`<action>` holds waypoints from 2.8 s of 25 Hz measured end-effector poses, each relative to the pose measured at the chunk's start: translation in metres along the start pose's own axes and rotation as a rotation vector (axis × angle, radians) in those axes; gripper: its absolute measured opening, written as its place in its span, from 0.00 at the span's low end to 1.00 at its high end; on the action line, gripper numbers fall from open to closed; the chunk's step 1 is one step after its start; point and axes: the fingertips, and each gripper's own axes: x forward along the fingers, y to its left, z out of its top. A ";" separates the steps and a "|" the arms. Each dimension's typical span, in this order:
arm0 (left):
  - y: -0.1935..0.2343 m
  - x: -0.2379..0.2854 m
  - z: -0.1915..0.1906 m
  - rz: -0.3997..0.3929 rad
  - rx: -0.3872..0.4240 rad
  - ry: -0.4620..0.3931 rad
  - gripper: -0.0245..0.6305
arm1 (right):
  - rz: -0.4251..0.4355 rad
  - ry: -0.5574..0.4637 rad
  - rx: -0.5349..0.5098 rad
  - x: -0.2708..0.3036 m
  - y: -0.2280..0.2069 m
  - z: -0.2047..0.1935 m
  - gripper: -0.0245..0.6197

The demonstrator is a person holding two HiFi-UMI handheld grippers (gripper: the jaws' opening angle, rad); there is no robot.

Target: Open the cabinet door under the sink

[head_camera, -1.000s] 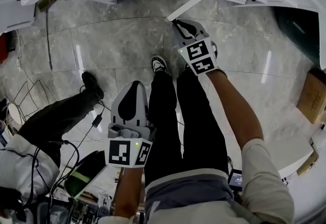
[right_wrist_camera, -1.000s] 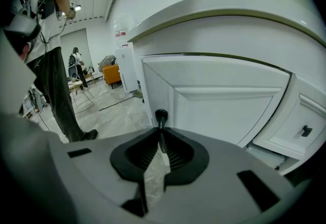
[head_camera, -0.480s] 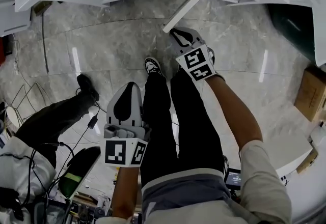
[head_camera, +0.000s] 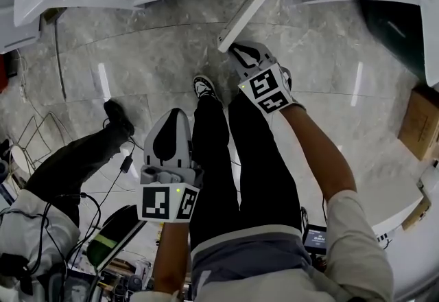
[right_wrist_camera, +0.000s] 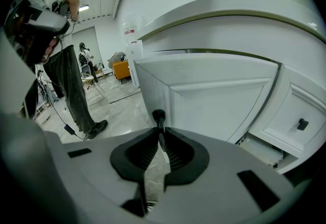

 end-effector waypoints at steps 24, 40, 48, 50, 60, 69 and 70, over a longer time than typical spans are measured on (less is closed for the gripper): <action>-0.056 0.033 0.001 -0.056 0.054 0.020 0.04 | 0.017 0.045 -0.059 -0.056 -0.027 -0.058 0.11; -0.080 0.035 -0.001 -0.057 0.089 0.026 0.04 | 0.009 0.097 -0.109 -0.090 -0.054 -0.088 0.11; -0.096 0.042 0.004 -0.078 0.098 0.029 0.04 | 0.001 0.117 -0.127 -0.106 -0.069 -0.100 0.11; -0.096 0.043 0.006 -0.074 0.097 0.025 0.04 | 0.001 0.122 -0.138 -0.110 -0.075 -0.103 0.11; -0.098 0.046 0.012 -0.055 0.097 0.022 0.04 | 0.005 0.133 -0.196 -0.112 -0.080 -0.103 0.11; -0.115 0.045 0.025 -0.079 0.094 0.017 0.04 | -0.055 0.156 -0.064 -0.145 -0.091 -0.116 0.11; -0.115 0.044 0.028 -0.084 0.096 0.014 0.04 | -0.065 0.155 -0.049 -0.150 -0.091 -0.115 0.11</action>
